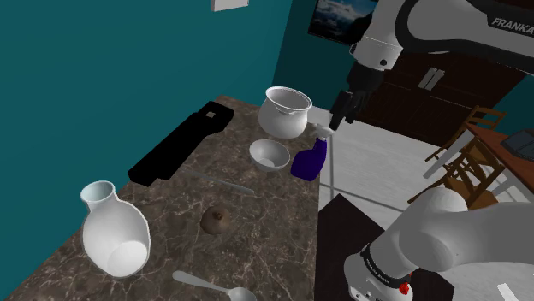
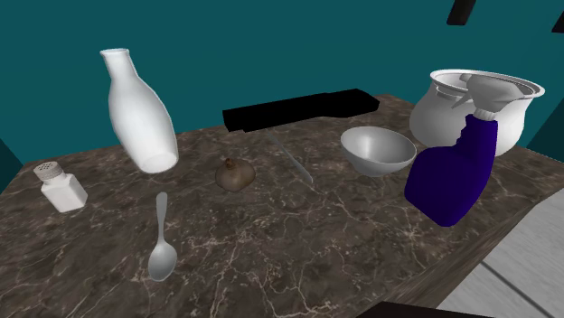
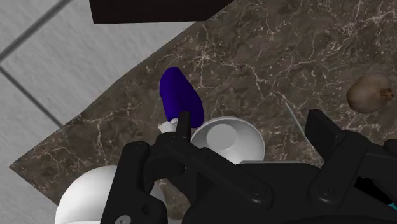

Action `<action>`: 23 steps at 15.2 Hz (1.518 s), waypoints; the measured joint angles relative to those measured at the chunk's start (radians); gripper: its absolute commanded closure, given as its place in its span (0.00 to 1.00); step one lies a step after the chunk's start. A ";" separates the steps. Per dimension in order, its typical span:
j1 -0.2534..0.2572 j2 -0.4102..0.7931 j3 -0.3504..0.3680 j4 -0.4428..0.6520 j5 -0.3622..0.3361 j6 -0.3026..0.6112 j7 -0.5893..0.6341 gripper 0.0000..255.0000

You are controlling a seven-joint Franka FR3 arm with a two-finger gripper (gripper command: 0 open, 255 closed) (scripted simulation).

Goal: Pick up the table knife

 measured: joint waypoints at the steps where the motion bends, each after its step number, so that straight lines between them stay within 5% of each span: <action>1: 0.000 0.000 0.000 0.000 0.000 0.000 0.000 0.00; 10: 0.066 0.202 0.060 -0.027 0.014 0.226 -0.059 0.00; 23: 0.156 0.628 0.176 0.095 -0.021 0.528 -0.109 0.00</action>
